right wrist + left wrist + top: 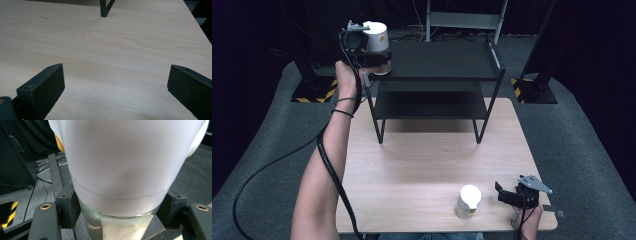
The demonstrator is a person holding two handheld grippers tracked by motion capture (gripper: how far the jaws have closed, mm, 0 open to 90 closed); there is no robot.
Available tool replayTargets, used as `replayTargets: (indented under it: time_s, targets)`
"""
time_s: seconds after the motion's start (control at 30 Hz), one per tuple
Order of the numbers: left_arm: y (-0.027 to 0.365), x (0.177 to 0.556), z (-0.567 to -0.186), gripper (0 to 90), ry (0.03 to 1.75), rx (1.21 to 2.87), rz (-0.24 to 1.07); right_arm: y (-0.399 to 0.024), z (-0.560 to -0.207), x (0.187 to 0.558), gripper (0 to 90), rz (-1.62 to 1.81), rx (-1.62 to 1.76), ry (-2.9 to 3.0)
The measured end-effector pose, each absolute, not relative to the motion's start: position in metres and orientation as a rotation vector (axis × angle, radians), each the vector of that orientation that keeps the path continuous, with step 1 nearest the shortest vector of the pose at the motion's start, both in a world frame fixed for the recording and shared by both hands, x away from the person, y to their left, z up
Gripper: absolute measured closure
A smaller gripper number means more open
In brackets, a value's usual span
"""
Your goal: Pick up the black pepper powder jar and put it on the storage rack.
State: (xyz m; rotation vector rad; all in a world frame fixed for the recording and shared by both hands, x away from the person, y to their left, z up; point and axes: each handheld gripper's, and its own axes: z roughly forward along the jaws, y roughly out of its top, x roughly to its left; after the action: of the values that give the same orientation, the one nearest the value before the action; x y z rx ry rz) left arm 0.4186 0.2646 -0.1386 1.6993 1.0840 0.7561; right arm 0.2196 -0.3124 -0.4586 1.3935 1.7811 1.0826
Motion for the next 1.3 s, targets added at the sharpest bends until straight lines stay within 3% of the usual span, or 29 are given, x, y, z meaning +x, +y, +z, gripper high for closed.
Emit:
replayTargets:
  time_s: [0.6,0.8,0.97,1.3]
  targets:
    - [0.257,0.418,-0.129,29.0,1.104,1.748,0.779,-0.312,-0.459,0.220,0.2,1.083,1.391,1.784]
    - [0.257,0.414,-0.118,11.4,1.126,1.817,0.776,-0.312,-0.459,0.220,0.2,1.083,1.392,1.782]
    - [0.254,0.406,-0.109,3.4,1.125,1.899,0.779,-0.312,-0.458,0.220,0.2,1.081,1.392,1.783]
    - [0.249,0.366,-0.125,0.0,0.996,2.069,0.799,-0.311,-0.458,0.220,0.2,1.077,1.394,1.784]
